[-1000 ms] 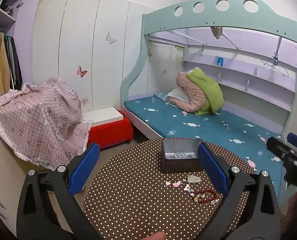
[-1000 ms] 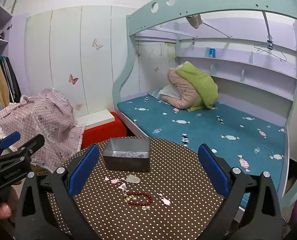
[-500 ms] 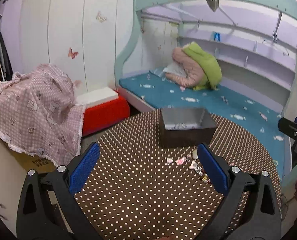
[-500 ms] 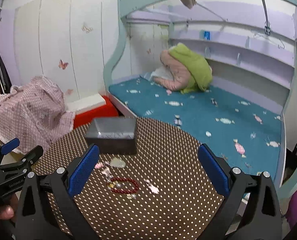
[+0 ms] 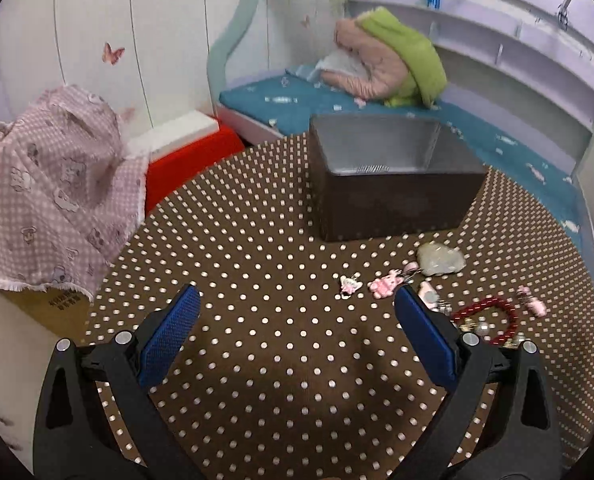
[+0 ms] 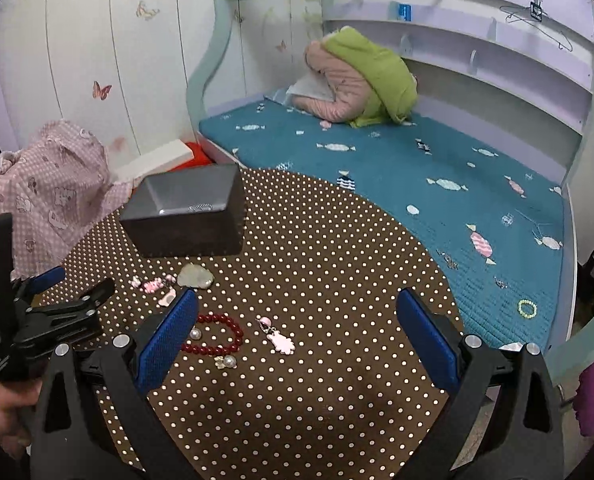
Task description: Organize jewelry
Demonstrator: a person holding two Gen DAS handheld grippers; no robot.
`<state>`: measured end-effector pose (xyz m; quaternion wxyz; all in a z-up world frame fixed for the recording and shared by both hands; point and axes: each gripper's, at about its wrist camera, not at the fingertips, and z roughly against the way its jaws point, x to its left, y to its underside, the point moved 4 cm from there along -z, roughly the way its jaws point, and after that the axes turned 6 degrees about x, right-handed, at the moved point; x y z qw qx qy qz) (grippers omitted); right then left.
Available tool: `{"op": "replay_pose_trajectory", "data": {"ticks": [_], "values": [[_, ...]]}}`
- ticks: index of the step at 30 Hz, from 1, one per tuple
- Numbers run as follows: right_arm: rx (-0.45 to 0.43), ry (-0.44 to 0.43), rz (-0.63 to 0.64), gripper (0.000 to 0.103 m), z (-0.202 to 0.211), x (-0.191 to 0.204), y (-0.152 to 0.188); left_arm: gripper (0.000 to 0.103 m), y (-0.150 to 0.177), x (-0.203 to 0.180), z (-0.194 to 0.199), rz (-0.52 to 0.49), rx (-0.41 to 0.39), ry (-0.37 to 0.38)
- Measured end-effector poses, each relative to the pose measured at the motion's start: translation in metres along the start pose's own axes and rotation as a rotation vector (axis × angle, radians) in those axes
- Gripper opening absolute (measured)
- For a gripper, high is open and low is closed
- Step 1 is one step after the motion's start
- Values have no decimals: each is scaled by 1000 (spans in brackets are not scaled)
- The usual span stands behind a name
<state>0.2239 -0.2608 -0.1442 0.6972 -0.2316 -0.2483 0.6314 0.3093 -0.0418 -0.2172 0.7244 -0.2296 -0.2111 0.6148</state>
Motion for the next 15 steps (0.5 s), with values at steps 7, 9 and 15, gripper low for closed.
{"op": "replay_pose_trajectory", "data": {"ticks": [7, 9, 15], "values": [[62, -16, 2, 95, -23, -3, 3, 86, -5, -1, -38, 4, 76, -6], [76, -21, 3, 95, -30, -3, 4, 77, -5, -1, -45, 3, 104, 4], [105, -25, 5, 95, -44, -5, 4, 75, -9, -2, -49, -1, 97, 16]]}}
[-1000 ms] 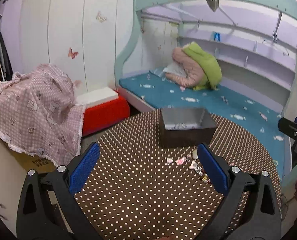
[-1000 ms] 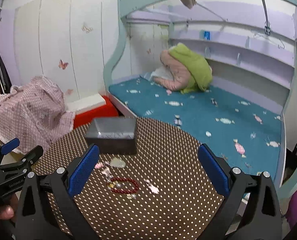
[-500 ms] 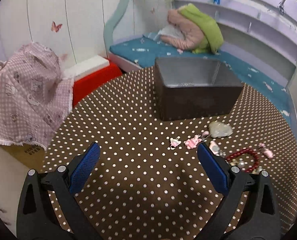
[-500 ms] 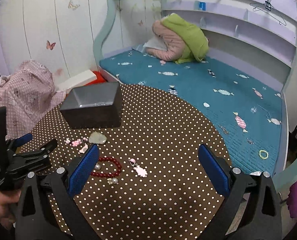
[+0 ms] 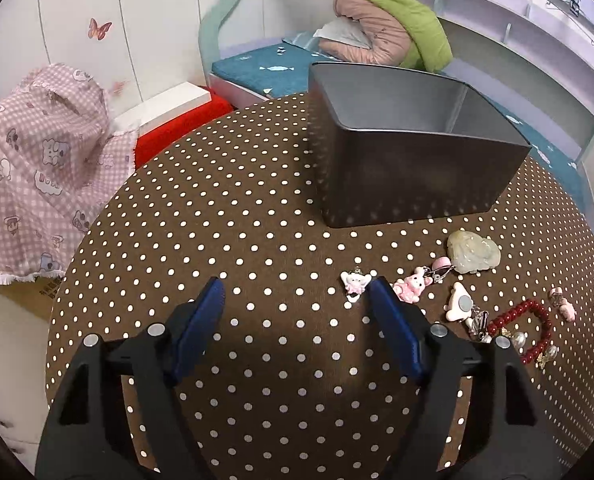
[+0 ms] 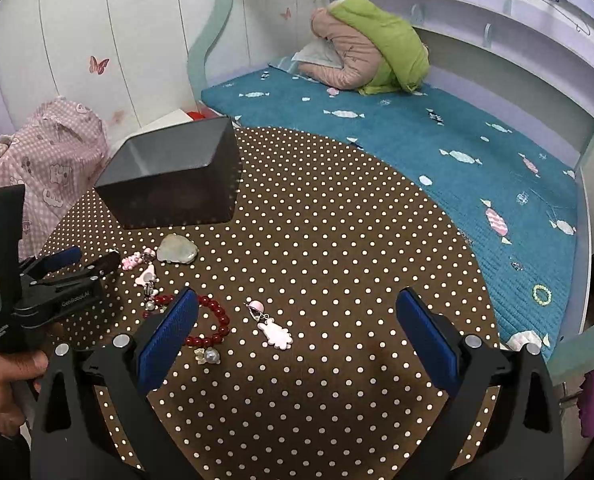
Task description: Organize jewelry
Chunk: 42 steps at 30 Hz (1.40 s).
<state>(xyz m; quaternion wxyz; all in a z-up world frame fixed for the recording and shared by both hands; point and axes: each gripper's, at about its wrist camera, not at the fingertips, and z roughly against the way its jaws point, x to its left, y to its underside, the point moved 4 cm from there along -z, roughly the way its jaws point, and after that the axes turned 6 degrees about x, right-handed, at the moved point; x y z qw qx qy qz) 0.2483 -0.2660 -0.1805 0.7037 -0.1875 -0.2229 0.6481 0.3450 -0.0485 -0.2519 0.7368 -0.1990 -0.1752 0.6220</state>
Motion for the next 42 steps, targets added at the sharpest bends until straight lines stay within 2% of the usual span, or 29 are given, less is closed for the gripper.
{"op": "replay_pose_trajectory", "data": {"ticks": [2, 5, 7, 8, 10, 12, 15, 17, 19, 23, 26, 27, 29, 31, 36, 42], "values": [[7, -3, 0, 95, -4, 0, -1, 75, -1, 0, -1, -5, -3, 5], [19, -5, -1, 95, -10, -2, 1, 60, -6, -6, -1, -26, -10, 22], [27, -6, 4, 95, -14, -3, 2, 39, -7, -11, 0, -41, -12, 36], [33, -5, 6, 95, -15, -3, 2, 34, -8, -14, 0, -45, -13, 52], [45, -3, 13, 95, -18, -4, 5, 16, -8, -18, 2, -50, -10, 74], [59, -9, 29, 95, -21, -4, 8, 15, -8, -19, 3, -47, -5, 93], [78, -9, 54, 88, -27, -2, 11, 15, -4, -19, 7, -40, -3, 114], [93, -3, 73, 76, -34, 0, 14, 15, -1, -17, 10, -36, -4, 114], [107, -5, 86, 58, -40, 1, 16, 15, 1, -15, 14, -25, -2, 122], [103, 3, 147, 49, -43, 10, 21, 15, 11, -8, 24, -23, -10, 125], [107, -23, 207, 28, -39, 21, 22, 15, 12, -9, 30, -28, -16, 126], [110, -27, 231, 16, -38, 26, 23, 15, 13, -9, 33, -28, -19, 130], [111, -12, 263, 14, -35, 33, 26, 15, 14, -11, 37, -29, -26, 142], [120, -67, 235, 14, -32, 32, 28, 15, 13, -14, 41, -33, -34, 148], [98, -114, 201, 14, -17, 33, 27, 15, 9, -13, 56, -37, -61, 157], [29, -156, 228, 14, 13, 43, 2, 15, -3, -8, 78, -29, -108, 170]]}}
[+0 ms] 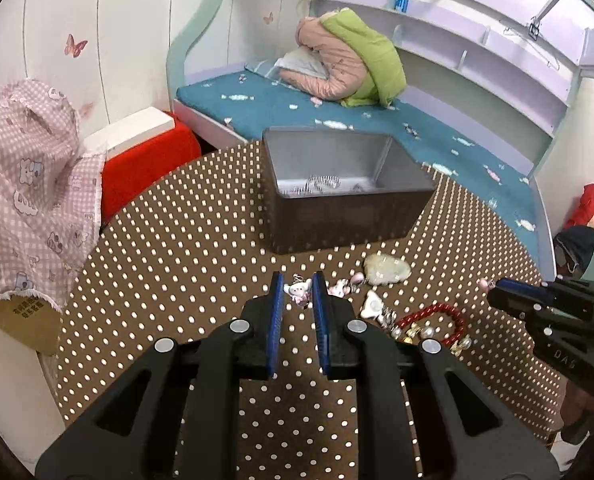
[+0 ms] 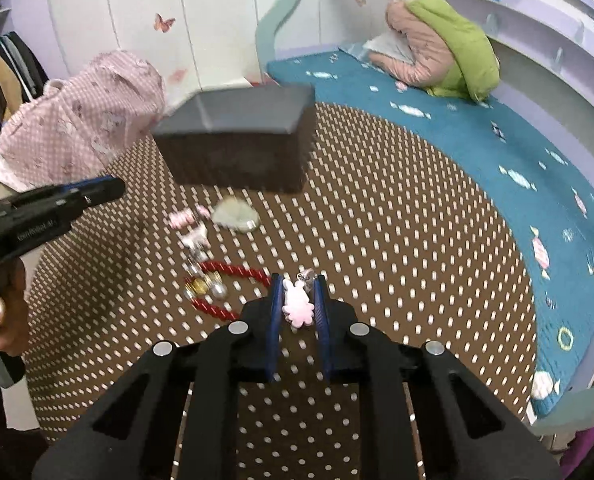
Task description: Organize jewelry
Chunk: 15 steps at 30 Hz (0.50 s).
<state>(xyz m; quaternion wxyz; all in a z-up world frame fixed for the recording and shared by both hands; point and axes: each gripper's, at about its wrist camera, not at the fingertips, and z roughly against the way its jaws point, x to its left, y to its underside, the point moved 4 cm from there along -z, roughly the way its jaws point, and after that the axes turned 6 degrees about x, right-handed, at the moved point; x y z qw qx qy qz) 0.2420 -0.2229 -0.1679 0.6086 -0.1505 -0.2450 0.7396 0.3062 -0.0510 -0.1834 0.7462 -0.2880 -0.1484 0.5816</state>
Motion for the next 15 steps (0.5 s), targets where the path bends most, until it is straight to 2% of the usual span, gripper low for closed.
{"op": "replay_pose_trajectory", "data": {"ticks": [3, 10, 15], "values": [[-48, -11, 25, 14, 14, 4, -20, 15, -10, 1, 13, -1, -34, 3], [-197, -17, 112, 14, 53, 13, -91, 15, -48, 2, 46, -30, -135, -7], [-249, -62, 125, 14, 54, 13, -134, 15, -86, 2, 64, -37, -216, -13]]}}
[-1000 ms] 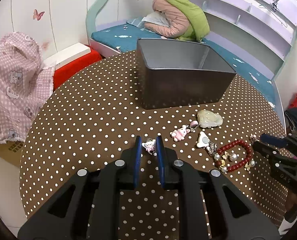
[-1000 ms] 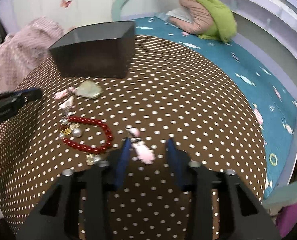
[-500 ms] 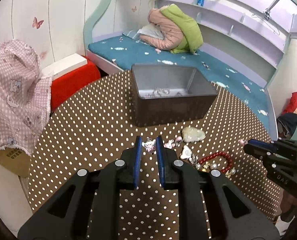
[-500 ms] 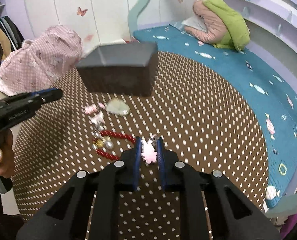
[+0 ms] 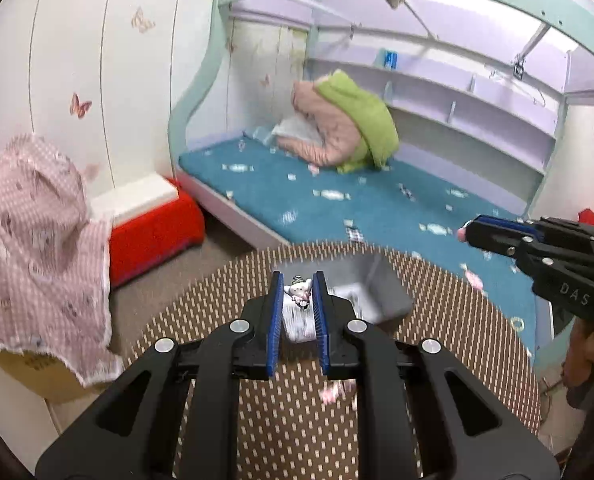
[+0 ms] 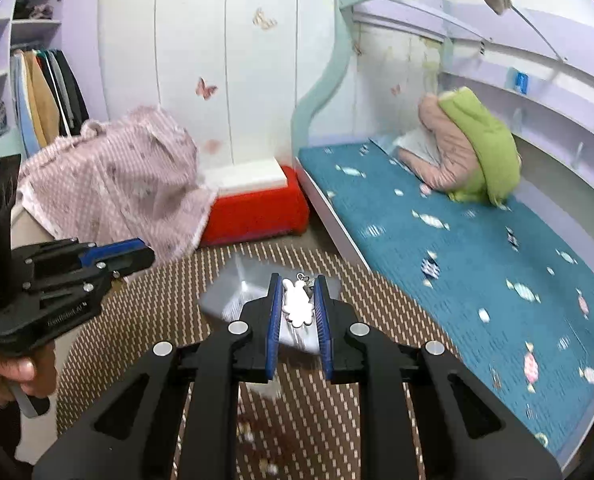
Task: Organize jewelry
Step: 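Carry both charms into the grey box and open both tools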
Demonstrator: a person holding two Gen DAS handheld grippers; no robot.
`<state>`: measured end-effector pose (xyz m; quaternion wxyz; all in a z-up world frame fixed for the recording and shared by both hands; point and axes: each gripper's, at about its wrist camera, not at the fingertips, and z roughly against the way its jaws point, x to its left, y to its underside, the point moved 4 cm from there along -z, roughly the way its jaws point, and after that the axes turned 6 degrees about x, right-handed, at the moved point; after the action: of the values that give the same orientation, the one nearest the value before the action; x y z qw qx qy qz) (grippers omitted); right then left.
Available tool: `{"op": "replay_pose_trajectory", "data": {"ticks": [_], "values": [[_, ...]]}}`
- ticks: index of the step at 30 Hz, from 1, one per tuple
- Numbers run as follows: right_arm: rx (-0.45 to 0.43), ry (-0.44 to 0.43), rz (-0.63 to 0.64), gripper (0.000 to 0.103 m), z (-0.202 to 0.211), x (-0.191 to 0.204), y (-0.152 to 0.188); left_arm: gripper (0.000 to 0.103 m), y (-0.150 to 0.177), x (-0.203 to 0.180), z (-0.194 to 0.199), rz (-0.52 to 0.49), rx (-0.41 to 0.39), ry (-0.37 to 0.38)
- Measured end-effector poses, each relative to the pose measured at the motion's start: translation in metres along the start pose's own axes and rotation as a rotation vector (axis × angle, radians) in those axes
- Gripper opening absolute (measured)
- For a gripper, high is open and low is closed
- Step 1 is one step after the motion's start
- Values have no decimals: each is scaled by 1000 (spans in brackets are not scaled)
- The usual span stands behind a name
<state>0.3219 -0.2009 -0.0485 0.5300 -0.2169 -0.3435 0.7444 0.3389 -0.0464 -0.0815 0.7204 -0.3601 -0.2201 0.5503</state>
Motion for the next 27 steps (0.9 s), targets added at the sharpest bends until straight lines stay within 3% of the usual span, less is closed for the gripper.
{"op": "replay_pose_trajectory", "data": {"ticks": [9, 23, 24, 25, 26, 27], "values": [[56, -41, -31, 15, -41, -7, -26, 15, -50, -5, -29, 30, 23, 74], [208, -43, -84, 16, -101, -20, -6, 16, -42, -10, -98, 49, 165, 93], [214, -36, -89, 16, -104, -22, -4, 21, -41, -9, -99, 53, 170, 89], [216, -32, -94, 17, -105, -23, -3, 40, -40, -7, -101, 59, 175, 82], [216, -30, -104, 21, -106, -24, -2, 51, -40, -5, -101, 67, 170, 70], [214, -27, -114, 32, -106, -25, -1, 65, -40, -2, -99, 75, 158, 54]]}}
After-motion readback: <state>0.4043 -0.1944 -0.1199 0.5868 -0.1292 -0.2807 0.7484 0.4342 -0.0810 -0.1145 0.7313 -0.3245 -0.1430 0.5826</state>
